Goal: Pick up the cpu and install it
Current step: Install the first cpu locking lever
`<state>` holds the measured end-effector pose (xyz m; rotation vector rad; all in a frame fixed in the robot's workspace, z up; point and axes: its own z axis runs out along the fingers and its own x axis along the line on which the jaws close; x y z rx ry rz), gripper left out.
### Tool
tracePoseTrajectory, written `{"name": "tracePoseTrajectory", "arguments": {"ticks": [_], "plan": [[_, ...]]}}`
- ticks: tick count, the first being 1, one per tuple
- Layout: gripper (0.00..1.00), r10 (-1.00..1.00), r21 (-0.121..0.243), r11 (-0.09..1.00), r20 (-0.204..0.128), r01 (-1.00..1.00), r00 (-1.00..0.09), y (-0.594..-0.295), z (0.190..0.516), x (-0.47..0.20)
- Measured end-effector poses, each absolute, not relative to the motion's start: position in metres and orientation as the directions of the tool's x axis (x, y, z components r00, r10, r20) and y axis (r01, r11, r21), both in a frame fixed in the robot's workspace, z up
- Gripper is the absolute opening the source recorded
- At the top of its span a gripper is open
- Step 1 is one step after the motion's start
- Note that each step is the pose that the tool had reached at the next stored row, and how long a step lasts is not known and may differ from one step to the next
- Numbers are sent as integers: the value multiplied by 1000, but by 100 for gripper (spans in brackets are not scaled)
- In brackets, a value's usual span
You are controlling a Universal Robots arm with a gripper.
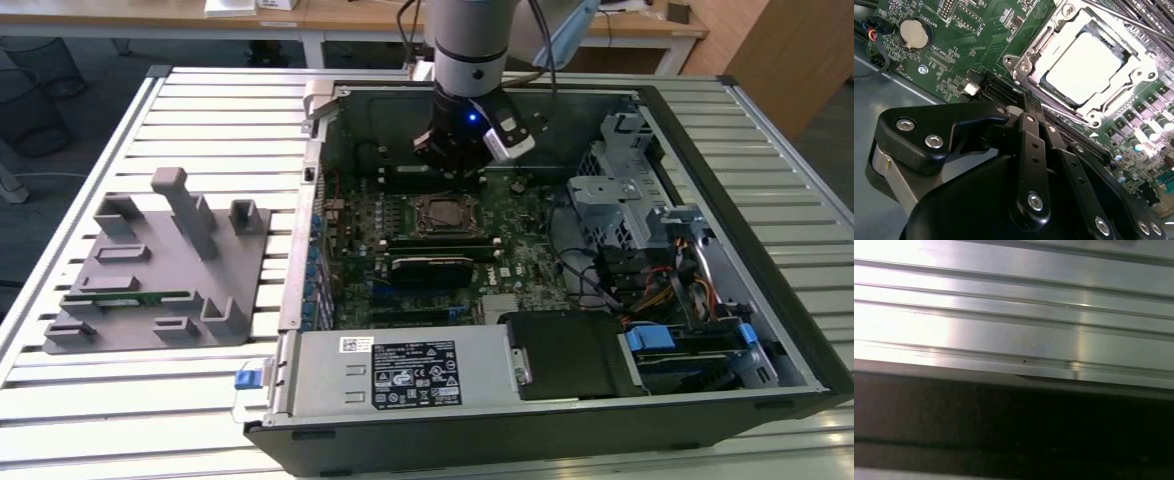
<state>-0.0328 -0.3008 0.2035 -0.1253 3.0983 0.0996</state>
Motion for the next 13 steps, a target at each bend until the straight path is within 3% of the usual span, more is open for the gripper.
{"name": "tracePoseTrajectory", "arguments": {"ticks": [13], "plan": [[11,-80,64,995,-39,-82,-996,-302,201,-32]]}}
